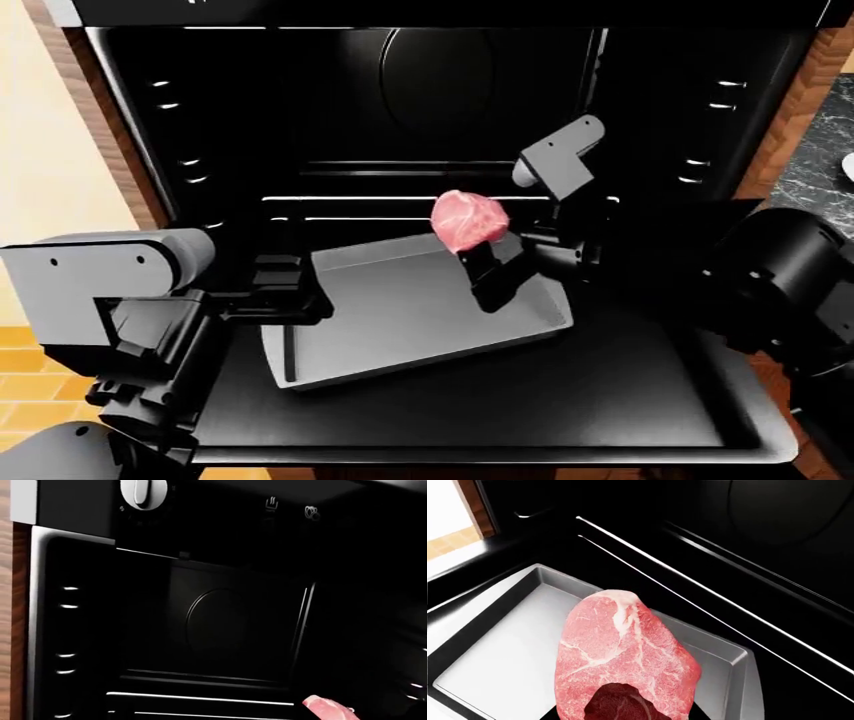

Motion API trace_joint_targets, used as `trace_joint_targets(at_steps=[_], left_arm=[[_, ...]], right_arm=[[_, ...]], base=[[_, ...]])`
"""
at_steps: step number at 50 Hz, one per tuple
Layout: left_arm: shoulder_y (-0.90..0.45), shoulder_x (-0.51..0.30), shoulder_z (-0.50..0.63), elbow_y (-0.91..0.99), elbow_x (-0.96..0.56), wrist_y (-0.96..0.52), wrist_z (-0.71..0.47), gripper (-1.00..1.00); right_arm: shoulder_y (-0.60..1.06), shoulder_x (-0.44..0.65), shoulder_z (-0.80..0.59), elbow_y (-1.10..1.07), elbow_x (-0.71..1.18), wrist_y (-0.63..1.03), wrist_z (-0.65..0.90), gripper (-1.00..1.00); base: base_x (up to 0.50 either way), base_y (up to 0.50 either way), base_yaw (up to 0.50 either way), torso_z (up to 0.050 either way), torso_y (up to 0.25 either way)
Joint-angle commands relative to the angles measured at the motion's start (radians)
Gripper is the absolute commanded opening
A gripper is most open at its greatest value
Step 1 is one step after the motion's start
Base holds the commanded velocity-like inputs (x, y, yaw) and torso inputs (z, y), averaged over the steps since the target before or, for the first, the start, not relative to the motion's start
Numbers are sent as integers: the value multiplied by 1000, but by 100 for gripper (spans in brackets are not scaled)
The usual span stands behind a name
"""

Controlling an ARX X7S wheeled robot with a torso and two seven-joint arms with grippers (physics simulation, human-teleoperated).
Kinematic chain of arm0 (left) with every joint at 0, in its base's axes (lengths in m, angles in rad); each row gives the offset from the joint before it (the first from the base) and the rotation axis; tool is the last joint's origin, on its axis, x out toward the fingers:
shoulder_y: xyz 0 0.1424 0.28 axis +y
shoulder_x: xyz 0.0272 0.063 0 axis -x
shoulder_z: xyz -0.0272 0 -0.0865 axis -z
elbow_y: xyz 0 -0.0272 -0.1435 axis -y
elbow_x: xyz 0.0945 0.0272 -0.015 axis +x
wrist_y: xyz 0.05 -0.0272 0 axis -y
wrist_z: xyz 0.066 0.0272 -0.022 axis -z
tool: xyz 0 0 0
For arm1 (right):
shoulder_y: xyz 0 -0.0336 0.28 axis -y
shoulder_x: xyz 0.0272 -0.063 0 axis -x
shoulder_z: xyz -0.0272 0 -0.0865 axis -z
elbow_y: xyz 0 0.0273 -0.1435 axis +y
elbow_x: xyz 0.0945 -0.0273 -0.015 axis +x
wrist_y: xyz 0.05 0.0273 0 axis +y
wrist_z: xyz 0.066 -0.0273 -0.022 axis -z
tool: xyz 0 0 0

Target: Place the steak on the rack of the oven.

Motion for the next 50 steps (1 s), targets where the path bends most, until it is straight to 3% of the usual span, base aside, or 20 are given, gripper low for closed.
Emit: trace_joint_targets(at_steps=[1, 50], left_arm=[[8, -6, -2, -9, 6, 8, 6, 100], [-1, -4, 27, -38, 28, 22, 19, 100]], right_arm=[[28, -50, -43, 76, -73, -4, -61, -100], [31, -126, -140, 215, -171, -34, -141, -100]], base=[[0, 0, 0, 0, 0], [0, 0, 0, 0, 0]])
